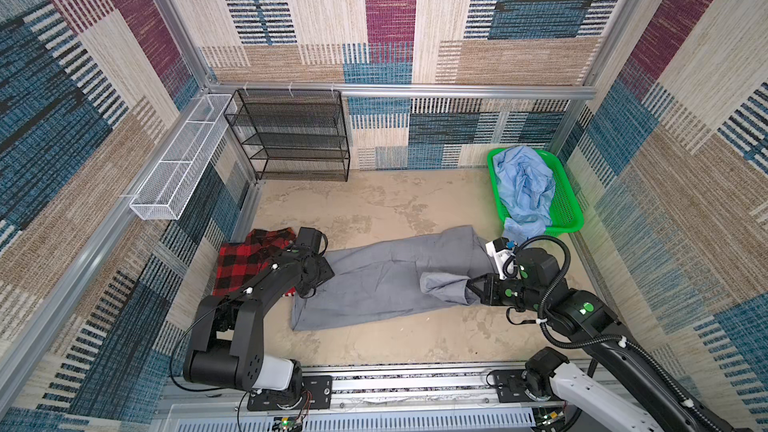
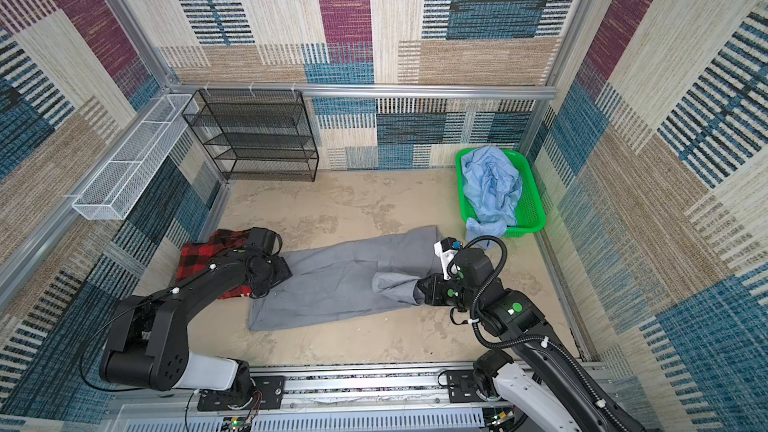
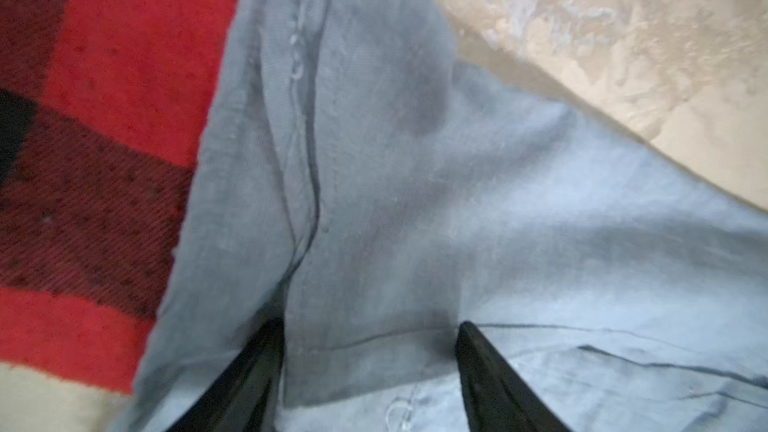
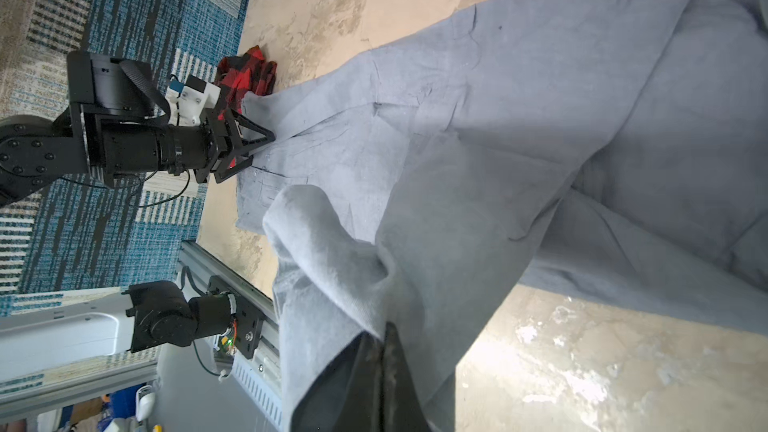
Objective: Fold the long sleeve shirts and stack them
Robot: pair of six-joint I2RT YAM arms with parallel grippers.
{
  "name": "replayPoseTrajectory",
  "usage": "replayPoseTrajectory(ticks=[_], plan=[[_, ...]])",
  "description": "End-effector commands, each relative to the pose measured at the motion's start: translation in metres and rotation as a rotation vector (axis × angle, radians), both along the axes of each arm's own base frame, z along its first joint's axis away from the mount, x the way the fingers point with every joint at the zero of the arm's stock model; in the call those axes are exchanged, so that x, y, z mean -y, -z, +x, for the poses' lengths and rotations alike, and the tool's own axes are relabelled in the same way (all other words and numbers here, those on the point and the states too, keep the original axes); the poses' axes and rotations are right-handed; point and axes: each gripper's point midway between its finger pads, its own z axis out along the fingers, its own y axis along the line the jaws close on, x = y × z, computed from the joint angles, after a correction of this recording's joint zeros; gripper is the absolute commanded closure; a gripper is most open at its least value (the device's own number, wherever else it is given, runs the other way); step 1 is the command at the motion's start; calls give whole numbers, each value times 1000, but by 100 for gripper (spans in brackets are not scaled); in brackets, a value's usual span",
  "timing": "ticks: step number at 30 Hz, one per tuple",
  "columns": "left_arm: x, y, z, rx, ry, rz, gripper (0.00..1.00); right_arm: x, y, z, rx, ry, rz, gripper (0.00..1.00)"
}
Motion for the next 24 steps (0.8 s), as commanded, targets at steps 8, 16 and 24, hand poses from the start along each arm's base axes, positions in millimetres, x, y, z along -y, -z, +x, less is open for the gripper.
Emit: replayPoseTrajectory(ticks=[8, 16, 24], plan=[[-5, -18, -8, 6, 19, 27, 30, 37, -10, -19, -89, 97, -160, 100], [-4, -36, 7, 22, 18, -5, 30, 44, -7, -23, -80, 84, -209, 94], [0, -57, 32, 59, 31, -57, 30, 38, -98, -7, 147, 99, -97, 31]])
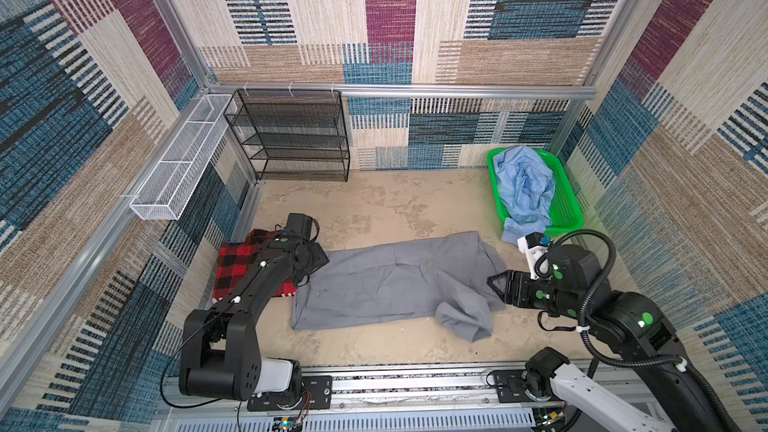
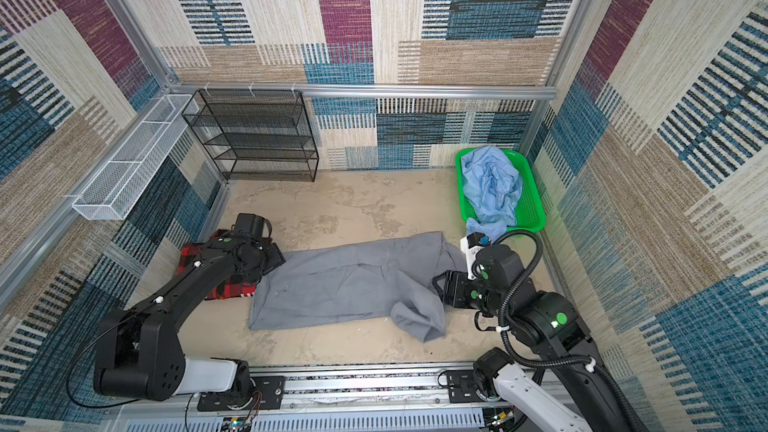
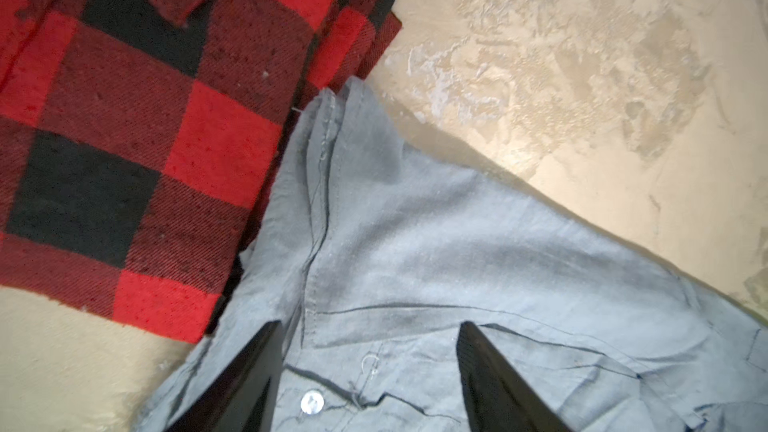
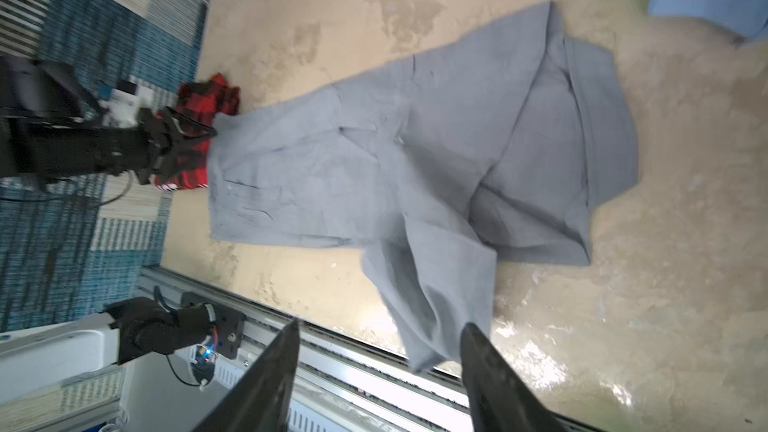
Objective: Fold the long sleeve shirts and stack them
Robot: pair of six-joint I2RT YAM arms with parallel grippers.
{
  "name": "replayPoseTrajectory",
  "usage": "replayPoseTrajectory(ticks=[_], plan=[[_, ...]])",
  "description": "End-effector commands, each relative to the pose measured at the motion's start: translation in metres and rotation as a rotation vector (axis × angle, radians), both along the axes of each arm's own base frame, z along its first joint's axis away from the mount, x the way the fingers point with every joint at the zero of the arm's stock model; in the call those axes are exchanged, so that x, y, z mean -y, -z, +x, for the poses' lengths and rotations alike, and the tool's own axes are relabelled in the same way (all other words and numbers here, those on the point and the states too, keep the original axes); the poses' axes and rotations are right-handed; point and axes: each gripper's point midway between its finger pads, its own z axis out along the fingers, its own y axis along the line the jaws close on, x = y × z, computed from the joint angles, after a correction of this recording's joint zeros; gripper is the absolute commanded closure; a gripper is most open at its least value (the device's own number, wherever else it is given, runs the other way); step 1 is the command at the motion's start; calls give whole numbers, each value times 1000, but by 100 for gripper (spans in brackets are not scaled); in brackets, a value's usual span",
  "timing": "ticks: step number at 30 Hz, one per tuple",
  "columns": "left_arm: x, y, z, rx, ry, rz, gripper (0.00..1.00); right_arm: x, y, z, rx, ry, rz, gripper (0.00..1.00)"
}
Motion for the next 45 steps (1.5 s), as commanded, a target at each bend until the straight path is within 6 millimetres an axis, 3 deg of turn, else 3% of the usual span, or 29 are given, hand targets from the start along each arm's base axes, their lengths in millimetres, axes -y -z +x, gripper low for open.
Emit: replayPoseTrajectory(ticks=[1, 3, 8, 11, 15, 19, 23, 27, 31, 34, 39, 41, 45], plan=[[9, -9, 11, -6, 50, -31, 30, -8, -32, 13, 98, -17, 32, 30], [13, -15, 21, 7, 59, -45, 31, -17, -40, 25, 138, -24, 68, 32], [26, -14, 40, 4, 81, -67, 32, -81, -7, 69, 102, -195, 174, 45], [37, 1, 40, -38, 100, -78, 32, -85, 20, 117, 137, -100, 111, 51], [51, 26, 37, -98, 139, -75, 33, -92, 77, 165, 44, -51, 101, 53], [54, 49, 32, -153, 150, -62, 33, -80, 133, 192, -87, 0, 124, 58], [53, 68, 23, -188, 153, -65, 33, -57, 170, 197, -135, 99, 52, 56], [49, 85, 11, -223, 158, -48, 33, -36, 213, 184, -239, 153, 48, 50], [43, 93, 4, -243, 157, -25, 33, -2, 241, 174, -299, 237, 46, 48], [40, 94, 6, -238, 151, -19, 32, 17, 244, 178, -300, 288, 56, 47], [47, 88, 26, -212, 156, -43, 32, 33, 244, 191, -294, 356, 47, 45], [50, 85, 40, -198, 167, -41, 32, 43, 247, 193, -297, 403, 78, 45], [53, 79, 73, -184, 186, -19, 31, 41, 246, 203, -293, 398, 98, 45]])
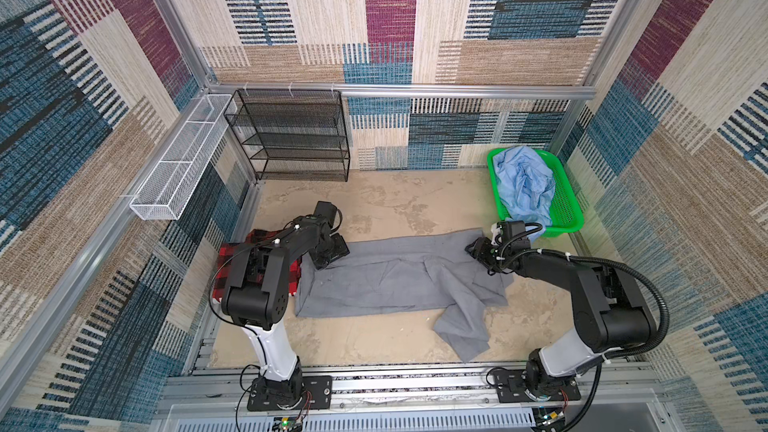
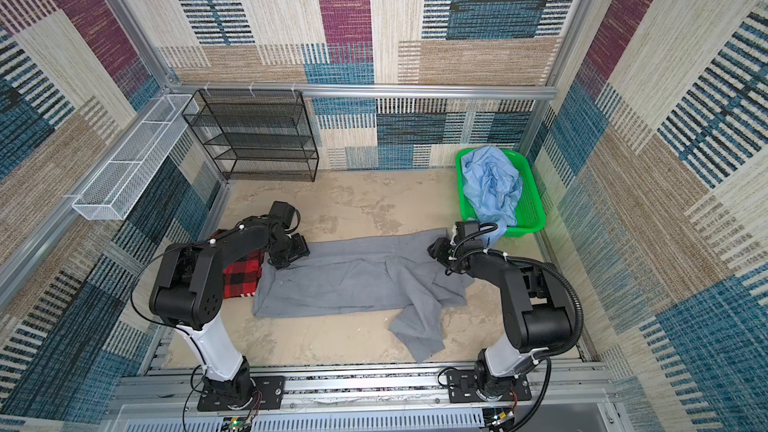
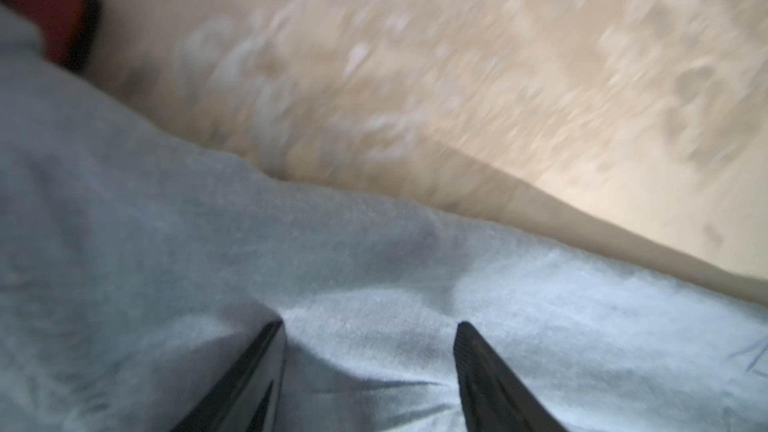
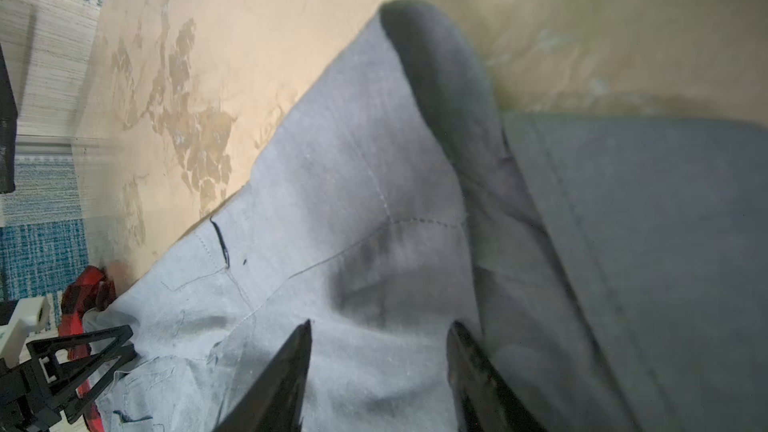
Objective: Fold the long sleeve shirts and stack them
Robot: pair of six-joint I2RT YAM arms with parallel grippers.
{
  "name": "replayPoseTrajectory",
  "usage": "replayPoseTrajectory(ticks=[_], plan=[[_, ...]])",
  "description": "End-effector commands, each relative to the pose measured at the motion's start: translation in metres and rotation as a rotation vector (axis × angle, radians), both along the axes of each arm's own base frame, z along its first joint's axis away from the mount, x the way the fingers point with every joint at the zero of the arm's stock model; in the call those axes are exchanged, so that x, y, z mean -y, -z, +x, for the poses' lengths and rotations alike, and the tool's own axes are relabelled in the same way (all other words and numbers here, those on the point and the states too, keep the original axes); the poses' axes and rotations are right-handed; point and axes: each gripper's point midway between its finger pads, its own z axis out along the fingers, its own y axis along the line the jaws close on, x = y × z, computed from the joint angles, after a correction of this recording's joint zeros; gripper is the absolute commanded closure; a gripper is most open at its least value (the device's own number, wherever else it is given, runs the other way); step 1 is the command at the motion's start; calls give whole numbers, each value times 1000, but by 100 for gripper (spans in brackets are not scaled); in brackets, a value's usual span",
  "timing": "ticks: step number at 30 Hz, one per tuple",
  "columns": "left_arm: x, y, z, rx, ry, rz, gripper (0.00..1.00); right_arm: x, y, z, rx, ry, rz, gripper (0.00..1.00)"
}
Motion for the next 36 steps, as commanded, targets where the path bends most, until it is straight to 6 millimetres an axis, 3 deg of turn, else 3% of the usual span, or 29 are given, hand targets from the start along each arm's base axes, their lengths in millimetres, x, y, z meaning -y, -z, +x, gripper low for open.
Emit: replayPoseTrajectory(ticks=[1, 5, 8, 14, 18, 24, 29, 36], plan=[[0, 6, 19, -14, 44, 23, 31, 8, 4, 1, -31, 46, -24, 45], [12, -26, 63, 62, 83, -1, 28, 11, -34, 5, 59, 51, -43, 40], [17, -63, 80, 131, 104, -15, 24, 9, -66, -8, 109, 32, -65, 34], [26, -116, 58, 202, 98, -103, 13, -8, -118, -70, 184, -12, -114, 24], [28, -134, 27, 209, 114, -143, 6, -30, -117, -115, 131, -93, -63, 24], [20, -145, -22, 176, 166, -130, 6, -45, -118, -167, 53, -163, -135, 25], [7, -142, -56, 151, 240, -62, 6, -42, -100, -202, -50, -189, -221, 26], [-9, -133, -83, 155, 305, 24, 6, -65, -73, -237, -139, -270, -283, 29]])
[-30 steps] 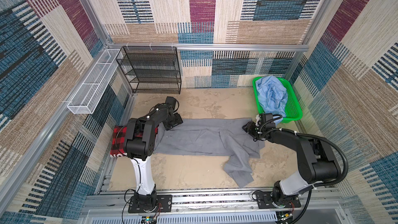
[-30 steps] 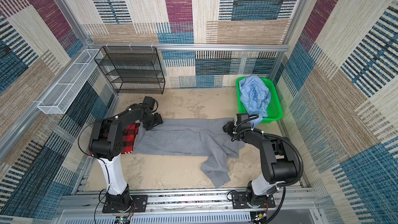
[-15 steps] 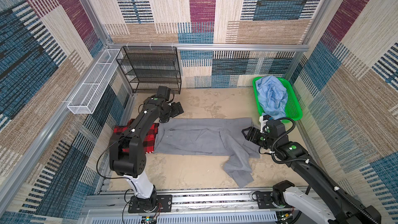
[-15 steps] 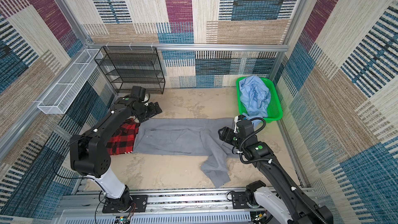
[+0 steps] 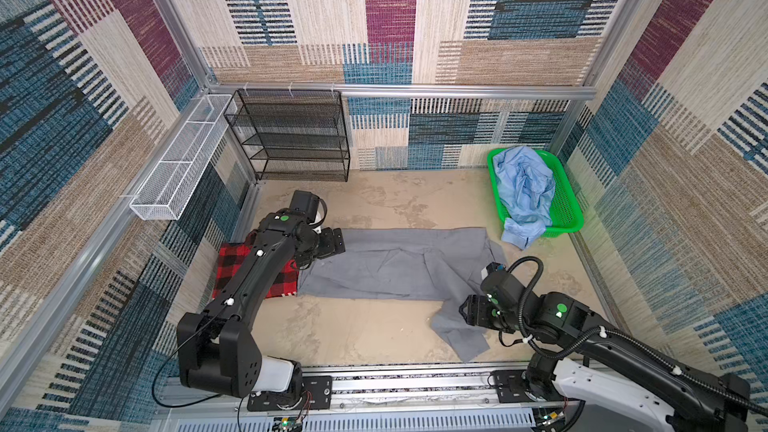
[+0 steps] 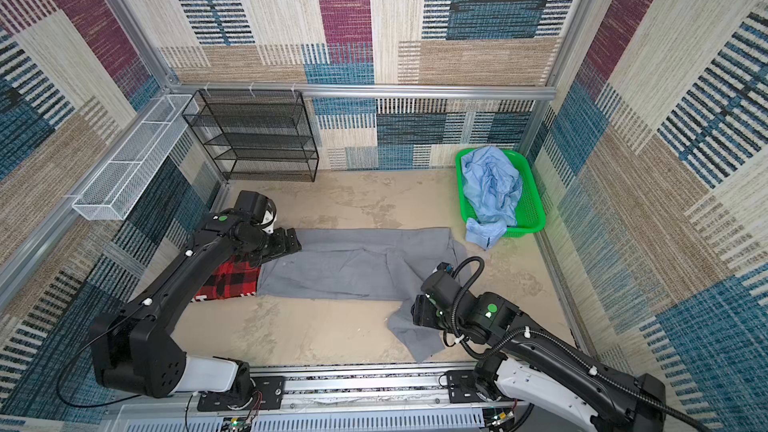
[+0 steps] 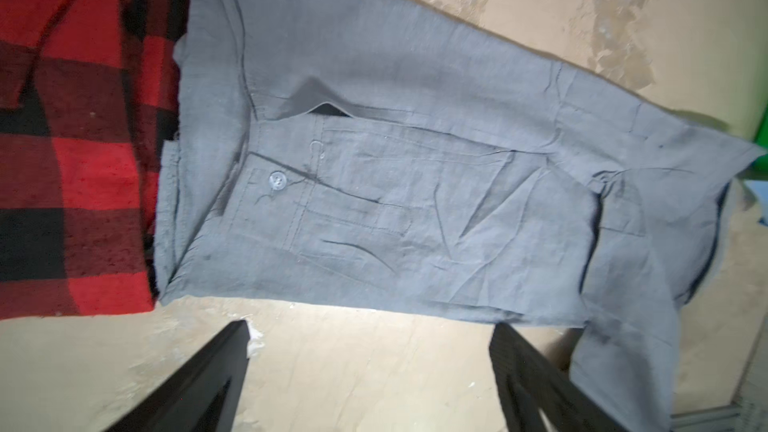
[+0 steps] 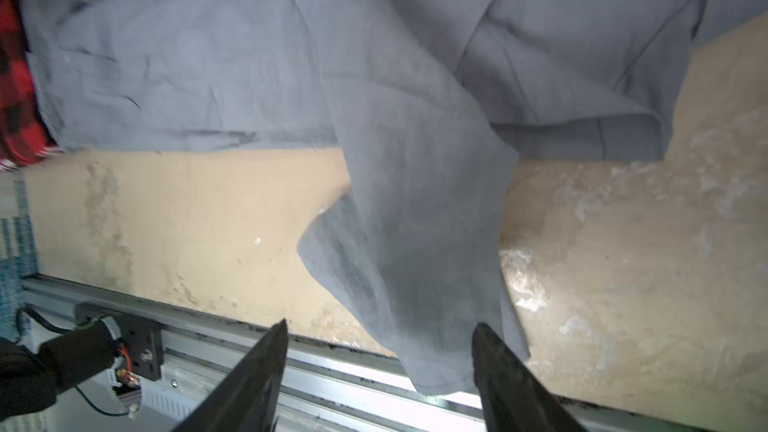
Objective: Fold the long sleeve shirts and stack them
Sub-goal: 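Grasp the grey sleeve nearest the robot with the right gripper and lift it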
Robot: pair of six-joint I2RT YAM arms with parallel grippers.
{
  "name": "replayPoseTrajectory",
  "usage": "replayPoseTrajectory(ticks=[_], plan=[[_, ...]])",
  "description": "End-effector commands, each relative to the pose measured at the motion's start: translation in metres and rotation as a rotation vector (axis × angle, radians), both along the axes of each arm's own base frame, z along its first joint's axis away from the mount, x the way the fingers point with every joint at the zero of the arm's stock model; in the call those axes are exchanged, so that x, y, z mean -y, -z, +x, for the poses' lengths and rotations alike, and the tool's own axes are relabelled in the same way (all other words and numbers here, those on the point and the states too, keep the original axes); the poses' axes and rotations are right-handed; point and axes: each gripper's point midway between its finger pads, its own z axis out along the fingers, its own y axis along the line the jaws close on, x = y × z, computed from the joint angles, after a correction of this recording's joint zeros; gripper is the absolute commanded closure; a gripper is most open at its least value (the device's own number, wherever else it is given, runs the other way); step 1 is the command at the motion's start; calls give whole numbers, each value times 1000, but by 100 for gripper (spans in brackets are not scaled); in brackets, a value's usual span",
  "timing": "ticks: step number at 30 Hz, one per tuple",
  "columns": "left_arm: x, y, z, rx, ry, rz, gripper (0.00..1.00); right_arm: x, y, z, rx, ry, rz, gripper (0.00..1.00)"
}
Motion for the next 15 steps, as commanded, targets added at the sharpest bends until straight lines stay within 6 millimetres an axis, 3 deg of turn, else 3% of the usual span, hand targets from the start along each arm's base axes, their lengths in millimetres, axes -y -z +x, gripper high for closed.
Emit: replayPoseTrajectory(ticks=[1, 10, 15], plan=[[-10, 3, -10, 16, 49, 65, 6, 2, 8, -6, -21, 62, -62, 30], [-11, -5, -13, 68, 44, 51, 7, -3, 38, -41, -98, 5, -167, 35], [-11, -7, -13, 73, 42, 48, 8, -23, 50, -45, -97, -46, -199, 36]])
